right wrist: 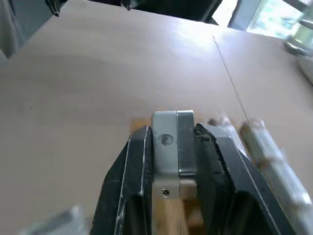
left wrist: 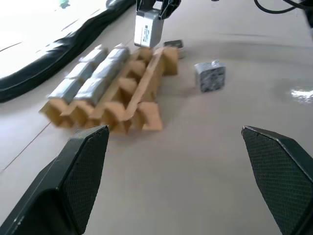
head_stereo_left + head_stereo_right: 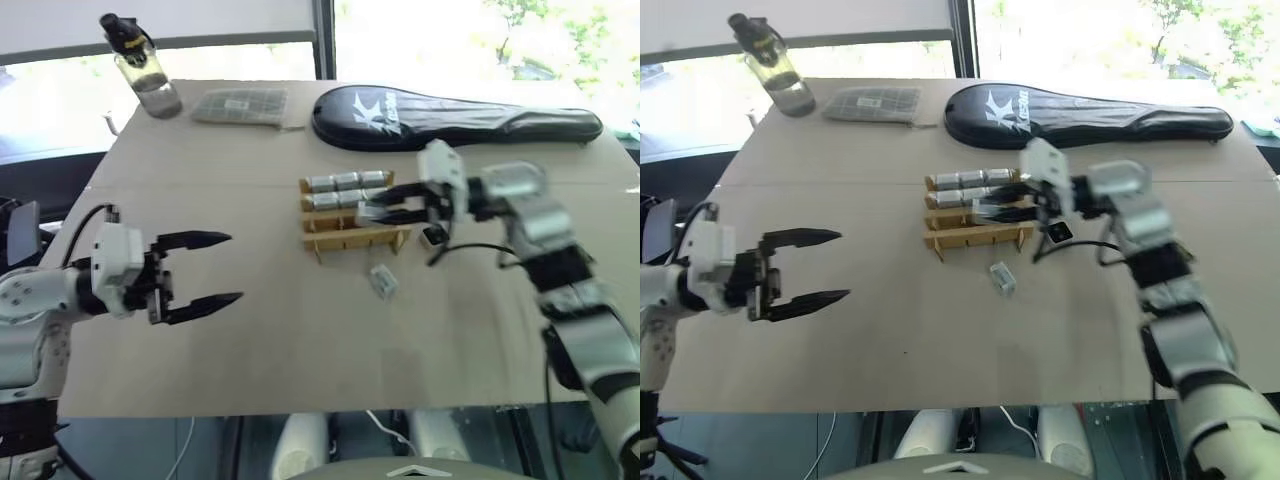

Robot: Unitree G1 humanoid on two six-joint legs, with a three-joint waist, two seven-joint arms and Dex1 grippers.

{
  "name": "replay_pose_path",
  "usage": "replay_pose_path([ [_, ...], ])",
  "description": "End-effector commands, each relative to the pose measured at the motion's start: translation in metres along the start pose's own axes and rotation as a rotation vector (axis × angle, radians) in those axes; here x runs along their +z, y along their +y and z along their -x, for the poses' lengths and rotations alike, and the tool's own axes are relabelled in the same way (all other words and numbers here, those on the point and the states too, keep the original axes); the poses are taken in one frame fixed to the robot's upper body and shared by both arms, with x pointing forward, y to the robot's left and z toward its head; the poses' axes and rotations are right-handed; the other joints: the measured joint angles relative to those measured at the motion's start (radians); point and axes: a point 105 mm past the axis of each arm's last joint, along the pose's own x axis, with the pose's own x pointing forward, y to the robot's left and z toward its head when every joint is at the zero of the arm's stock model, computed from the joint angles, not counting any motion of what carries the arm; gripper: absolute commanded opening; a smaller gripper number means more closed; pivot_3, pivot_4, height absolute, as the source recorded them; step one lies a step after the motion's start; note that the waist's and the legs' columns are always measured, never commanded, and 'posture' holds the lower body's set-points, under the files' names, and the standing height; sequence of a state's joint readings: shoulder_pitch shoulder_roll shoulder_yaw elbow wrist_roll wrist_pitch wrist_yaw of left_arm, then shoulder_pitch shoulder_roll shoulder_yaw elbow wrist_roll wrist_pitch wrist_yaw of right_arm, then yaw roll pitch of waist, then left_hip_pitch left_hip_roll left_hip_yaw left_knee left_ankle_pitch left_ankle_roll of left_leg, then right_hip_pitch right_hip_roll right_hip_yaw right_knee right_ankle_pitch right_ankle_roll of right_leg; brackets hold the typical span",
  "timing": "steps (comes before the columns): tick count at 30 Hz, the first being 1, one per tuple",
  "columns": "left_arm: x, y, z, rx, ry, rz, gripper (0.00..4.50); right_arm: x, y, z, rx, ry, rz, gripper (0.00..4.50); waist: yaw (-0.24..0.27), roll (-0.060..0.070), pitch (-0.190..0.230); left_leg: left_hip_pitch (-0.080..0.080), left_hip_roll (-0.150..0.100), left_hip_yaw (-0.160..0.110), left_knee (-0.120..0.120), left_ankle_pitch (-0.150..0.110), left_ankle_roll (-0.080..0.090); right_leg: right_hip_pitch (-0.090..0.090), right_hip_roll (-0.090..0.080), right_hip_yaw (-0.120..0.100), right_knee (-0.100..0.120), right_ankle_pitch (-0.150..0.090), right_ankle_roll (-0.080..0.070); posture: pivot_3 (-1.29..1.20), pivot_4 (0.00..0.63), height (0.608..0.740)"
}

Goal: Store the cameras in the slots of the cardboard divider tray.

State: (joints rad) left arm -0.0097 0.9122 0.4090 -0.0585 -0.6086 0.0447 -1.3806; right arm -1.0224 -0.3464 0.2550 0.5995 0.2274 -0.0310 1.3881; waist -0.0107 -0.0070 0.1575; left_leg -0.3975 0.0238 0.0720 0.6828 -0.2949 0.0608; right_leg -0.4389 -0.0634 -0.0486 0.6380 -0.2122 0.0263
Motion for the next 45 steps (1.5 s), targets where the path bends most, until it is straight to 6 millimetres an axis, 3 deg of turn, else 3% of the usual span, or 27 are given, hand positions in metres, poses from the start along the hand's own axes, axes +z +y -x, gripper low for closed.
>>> replay_pose_path([
  [1, 0.007, 0.001, 0.016, 0.090, 0.005, -0.030, 4.50, 0.003, -0.009, -0.019, 0.053, 0.027, 0.082, 0.66, 0.000, 0.000, 0.000, -0.004, -0.001, -0.001, 0.000, 0.000, 0.000, -0.003, -0.002, -0.002, 0.002, 0.000, 0.000, 0.00, 0.150, 0.740],
  [4, 0.009, -0.006, 0.026, 0.148, 0.007, -0.022, 4.50, 0.006, -0.009, -0.041, 0.114, 0.050, 0.144, 0.66, -0.009, 0.000, 0.000, -0.005, -0.003, 0.003, 0.000, 0.000, 0.000, -0.003, -0.007, -0.008, -0.001, 0.000, 0.000, 0.00, 0.150, 0.740],
  [7, 0.011, -0.015, 0.032, 0.196, 0.010, -0.017, 4.50, 0.005, -0.010, -0.052, 0.127, 0.064, 0.163, 0.66, -0.019, 0.000, 0.001, -0.005, -0.003, 0.002, 0.000, 0.000, 0.000, -0.002, -0.007, -0.009, -0.001, 0.000, 0.000, 0.00, 0.150, 0.740],
  [16, 0.010, -0.026, 0.034, 0.234, 0.009, 0.007, 4.50, -0.009, -0.010, -0.057, 0.124, 0.133, 0.192, 0.66, -0.031, 0.001, 0.001, 0.003, -0.001, -0.001, 0.001, 0.004, -0.008, 0.001, -0.007, -0.010, 0.004, 0.001, -0.002, 0.00, 0.150, 0.740],
  [28, 0.000, -0.032, 0.029, 0.173, 0.020, 0.104, 4.50, -0.011, -0.024, -0.059, 0.003, 0.179, 0.230, 0.66, -0.030, 0.000, 0.000, 0.003, 0.001, -0.001, 0.001, 0.005, -0.009, 0.000, -0.009, -0.010, 0.003, 0.002, -0.005, 0.00, 0.150, 0.740],
  [45, 0.002, -0.030, 0.020, 0.154, 0.022, 0.139, 4.50, -0.033, -0.008, -0.071, 0.052, 0.174, 0.012, 0.66, -0.033, 0.000, 0.000, 0.002, 0.001, -0.001, -0.001, 0.005, -0.009, 0.000, -0.009, -0.010, 0.003, 0.002, -0.005, 0.00, 0.150, 0.740],
])
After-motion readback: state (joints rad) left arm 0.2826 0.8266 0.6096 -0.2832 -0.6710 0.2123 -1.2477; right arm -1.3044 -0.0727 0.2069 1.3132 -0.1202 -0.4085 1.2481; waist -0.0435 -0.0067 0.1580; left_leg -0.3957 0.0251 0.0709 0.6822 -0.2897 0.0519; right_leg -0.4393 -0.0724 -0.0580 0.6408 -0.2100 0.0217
